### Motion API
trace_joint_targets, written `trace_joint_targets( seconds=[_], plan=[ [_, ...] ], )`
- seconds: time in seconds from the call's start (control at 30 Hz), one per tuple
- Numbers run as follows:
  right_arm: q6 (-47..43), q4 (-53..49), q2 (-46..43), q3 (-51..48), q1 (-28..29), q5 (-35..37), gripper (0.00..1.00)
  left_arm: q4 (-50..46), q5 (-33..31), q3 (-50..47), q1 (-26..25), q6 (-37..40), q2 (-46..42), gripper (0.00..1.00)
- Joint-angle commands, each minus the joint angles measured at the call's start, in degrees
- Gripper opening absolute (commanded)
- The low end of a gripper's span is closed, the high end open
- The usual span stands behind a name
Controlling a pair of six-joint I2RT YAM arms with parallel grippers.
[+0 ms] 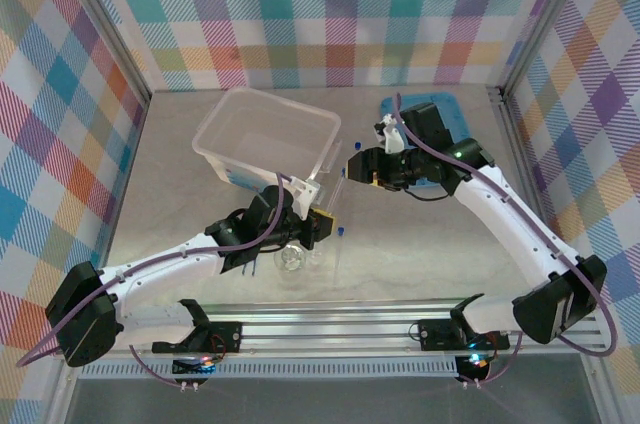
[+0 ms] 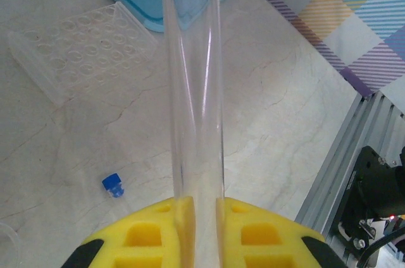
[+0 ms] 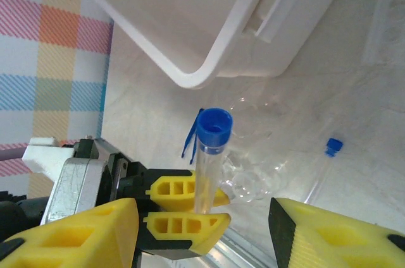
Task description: Organize the chemistry lab equipment
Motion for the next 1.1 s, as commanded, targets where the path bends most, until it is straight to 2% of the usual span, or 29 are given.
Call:
trace_joint_targets(
  seconds=[0.0, 0.5, 0.8, 1.07],
  plan=[
    [-1.6, 1.4, 1.9, -0.4, -0.4, -4.8, 0.57, 0.3, 1.3, -1.1, 0.3, 2.0, -1.7, 0.0],
    [-1.8, 4.4, 7.9, 0.5, -0.2, -10.8, 0.47, 1.1, 4.2, -1.8, 0.0, 2.4, -2.1, 0.0],
    [-3.0, 4.8, 7.9, -1.3, 0.5, -13.3, 0.38, 1.5, 4.1, -2.3, 0.0, 2.4, -2.3, 0.0],
    [-3.6, 5.1, 8.2, -2.8, 1.6, -14.6, 0.37, 3.0, 4.4, -2.6, 0.0, 1.7, -2.0, 0.0]
  ],
)
